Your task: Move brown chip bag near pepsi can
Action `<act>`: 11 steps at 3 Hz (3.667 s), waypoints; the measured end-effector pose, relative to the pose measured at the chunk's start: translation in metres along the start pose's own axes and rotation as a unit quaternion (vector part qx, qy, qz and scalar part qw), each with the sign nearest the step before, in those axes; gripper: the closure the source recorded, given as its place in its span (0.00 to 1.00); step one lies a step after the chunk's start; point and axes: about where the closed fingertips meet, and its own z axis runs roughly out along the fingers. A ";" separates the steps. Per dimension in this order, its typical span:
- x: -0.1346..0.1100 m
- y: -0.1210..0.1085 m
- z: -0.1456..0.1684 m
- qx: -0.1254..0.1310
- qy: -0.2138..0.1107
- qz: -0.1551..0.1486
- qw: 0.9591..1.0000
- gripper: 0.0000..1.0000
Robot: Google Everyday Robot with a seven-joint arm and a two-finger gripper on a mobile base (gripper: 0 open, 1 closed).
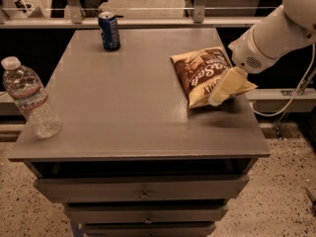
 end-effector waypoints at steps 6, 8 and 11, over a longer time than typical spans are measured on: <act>-0.027 -0.053 -0.045 0.093 -0.072 0.010 0.993 1.00; -0.083 -0.076 0.014 0.119 -0.143 -0.004 0.982 1.00; -0.211 -0.078 0.089 0.114 -0.265 -0.060 0.956 1.00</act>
Offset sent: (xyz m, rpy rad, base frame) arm 0.0301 -0.0048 -0.0119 0.0538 -0.0502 -0.0404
